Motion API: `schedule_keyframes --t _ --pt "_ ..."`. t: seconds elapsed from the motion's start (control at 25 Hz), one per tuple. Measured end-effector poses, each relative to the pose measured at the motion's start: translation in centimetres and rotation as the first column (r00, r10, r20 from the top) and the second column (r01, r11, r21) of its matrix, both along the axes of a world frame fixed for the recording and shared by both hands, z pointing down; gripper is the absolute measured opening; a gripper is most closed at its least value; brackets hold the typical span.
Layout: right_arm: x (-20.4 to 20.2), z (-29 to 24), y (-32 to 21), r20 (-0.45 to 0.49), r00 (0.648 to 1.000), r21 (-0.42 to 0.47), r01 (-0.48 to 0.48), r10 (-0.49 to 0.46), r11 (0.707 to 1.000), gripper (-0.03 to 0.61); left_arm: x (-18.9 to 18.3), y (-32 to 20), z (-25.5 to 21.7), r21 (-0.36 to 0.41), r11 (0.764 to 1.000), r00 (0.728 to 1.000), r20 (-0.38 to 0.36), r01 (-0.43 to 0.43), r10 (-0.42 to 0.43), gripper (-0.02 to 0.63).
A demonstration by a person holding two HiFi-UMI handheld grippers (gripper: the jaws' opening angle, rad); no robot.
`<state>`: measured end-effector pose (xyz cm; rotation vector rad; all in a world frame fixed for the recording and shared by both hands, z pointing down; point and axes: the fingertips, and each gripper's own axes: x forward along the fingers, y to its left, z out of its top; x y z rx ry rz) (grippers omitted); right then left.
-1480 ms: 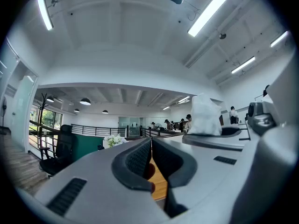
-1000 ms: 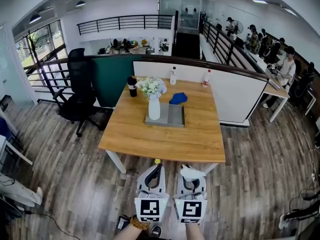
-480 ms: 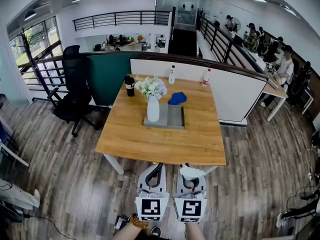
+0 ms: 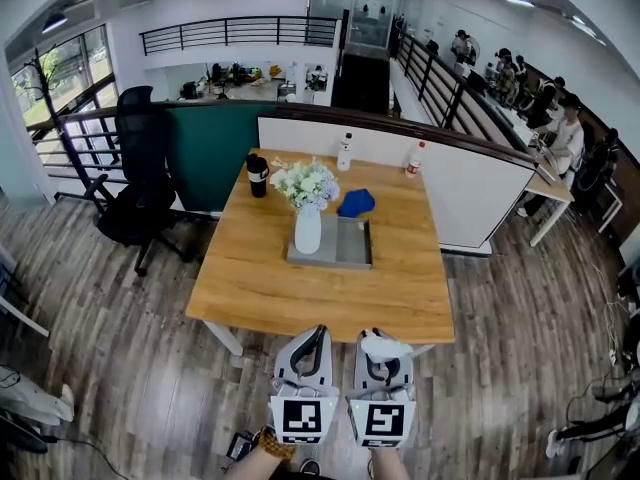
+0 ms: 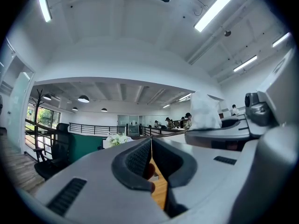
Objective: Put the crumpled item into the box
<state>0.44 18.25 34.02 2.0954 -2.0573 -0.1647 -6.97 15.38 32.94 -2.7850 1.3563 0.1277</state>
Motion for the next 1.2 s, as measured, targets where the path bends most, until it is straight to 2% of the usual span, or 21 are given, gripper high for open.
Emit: schedule_keyframes --t 0.76,1.2 --pt "0.8 -0.5 -7.6 -0.052 0.994 -0.022 -0.102 0.101 0.995 0.074 0.8 -8.3 -0.4 0.006 0.995 0.994 -0.043 -0.101 0.101 0.025" --pt "1.1 -1.1 -10.2 -0.073 0.983 -0.001 -0.167 0.166 0.986 0.075 1.9 -10.4 -0.2 0.009 0.981 0.980 -0.043 -0.192 0.192 0.025"
